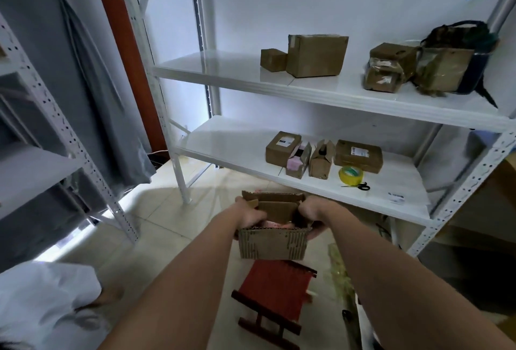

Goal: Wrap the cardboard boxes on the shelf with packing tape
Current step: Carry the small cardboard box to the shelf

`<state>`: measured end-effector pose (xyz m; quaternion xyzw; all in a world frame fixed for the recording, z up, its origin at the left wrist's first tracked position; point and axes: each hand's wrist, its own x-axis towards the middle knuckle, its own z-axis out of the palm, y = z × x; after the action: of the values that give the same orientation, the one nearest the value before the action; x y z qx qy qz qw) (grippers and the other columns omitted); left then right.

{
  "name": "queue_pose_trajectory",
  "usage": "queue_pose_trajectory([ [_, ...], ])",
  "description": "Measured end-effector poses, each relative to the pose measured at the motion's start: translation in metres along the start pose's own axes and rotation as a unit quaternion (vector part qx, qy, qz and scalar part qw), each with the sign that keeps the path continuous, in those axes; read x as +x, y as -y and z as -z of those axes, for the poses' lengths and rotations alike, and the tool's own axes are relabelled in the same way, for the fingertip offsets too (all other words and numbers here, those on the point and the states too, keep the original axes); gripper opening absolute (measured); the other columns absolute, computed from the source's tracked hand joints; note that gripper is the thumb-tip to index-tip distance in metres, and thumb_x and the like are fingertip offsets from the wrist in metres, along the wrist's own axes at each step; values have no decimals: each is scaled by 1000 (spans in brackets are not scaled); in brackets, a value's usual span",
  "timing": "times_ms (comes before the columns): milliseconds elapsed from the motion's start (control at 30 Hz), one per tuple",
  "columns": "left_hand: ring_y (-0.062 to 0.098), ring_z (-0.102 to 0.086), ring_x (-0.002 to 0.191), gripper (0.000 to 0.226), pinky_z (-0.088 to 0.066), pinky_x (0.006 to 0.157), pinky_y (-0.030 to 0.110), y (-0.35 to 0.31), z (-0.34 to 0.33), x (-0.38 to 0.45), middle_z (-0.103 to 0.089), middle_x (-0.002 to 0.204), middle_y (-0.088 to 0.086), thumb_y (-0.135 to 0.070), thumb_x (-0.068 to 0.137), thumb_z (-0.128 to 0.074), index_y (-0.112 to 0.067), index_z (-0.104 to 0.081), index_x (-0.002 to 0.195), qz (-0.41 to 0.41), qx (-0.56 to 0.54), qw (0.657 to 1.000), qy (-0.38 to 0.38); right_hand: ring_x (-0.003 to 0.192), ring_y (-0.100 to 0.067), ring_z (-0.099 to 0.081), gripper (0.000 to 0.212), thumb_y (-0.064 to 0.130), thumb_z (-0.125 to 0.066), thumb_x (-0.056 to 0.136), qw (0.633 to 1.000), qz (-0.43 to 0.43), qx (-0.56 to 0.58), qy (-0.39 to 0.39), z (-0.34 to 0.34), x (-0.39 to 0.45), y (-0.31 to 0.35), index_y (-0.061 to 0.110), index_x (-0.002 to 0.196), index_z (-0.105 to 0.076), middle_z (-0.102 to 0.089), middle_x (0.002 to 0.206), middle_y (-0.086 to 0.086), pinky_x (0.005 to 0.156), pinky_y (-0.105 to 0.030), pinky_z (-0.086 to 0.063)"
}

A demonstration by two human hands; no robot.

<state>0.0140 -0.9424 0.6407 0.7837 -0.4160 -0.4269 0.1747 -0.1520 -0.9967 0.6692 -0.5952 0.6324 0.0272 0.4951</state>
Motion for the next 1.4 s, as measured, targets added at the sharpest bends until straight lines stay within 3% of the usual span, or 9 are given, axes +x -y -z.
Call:
queue_pose_trajectory([
  [167,14,-51,73,84,-42,51,24,-9,15,35,-49,108,10,-41,86,-63,-9,-12,145,11,1,1000,-20,50,-21,-65,13,16,-37,100,1000,16,-2,8,15,30,23,6,100,-47,-58,85,-14,38,-25,-49],
  [300,17,-55,78,83,-50,57,29,-11,30,58,-50,104,8,-44,84,-64,-12,-14,143,21,19,999,-25,55,-24,-63,14,13,-40,99,999,25,-17,14,18,53,40,4,96,-50,-59,84,-15,37,-25,-50],
  [533,28,-59,103,82,-56,86,41,-6,71,106,-53,119,14,-46,84,-64,-12,-16,142,17,27,999,-21,54,-23,-67,15,16,-44,98,999,26,-13,21,13,97,86,5,92,-51,-63,87,-17,41,-26,-52],
  [733,28,-59,103,80,-56,77,36,7,135,168,-52,119,12,-46,84,-61,-10,-18,141,7,52,998,-29,46,-23,-66,17,10,-42,98,999,31,0,13,-6,148,153,3,85,-49,-61,82,-17,41,-29,-54],
  [900,19,-57,85,74,-51,57,27,24,203,223,-52,98,3,-46,82,-63,-9,-25,135,-5,46,998,-37,40,-22,-63,18,6,-40,96,999,38,0,16,-27,192,221,0,84,-53,-61,79,-17,38,-27,-52],
  [1167,25,-57,103,81,-56,79,37,49,269,268,-52,116,8,-48,82,-62,-10,-23,141,0,38,998,-49,35,-21,-61,22,3,-37,95,999,44,-12,20,-51,225,298,-1,79,-51,-60,68,-17,34,-24,-47],
  [1400,25,-56,101,79,-54,74,33,49,304,294,-52,116,9,-45,84,-60,-9,-21,143,-10,38,997,-71,40,-20,-63,23,3,-38,92,996,71,-55,13,-50,248,341,0,77,-55,-63,66,-14,41,-26,-54],
])
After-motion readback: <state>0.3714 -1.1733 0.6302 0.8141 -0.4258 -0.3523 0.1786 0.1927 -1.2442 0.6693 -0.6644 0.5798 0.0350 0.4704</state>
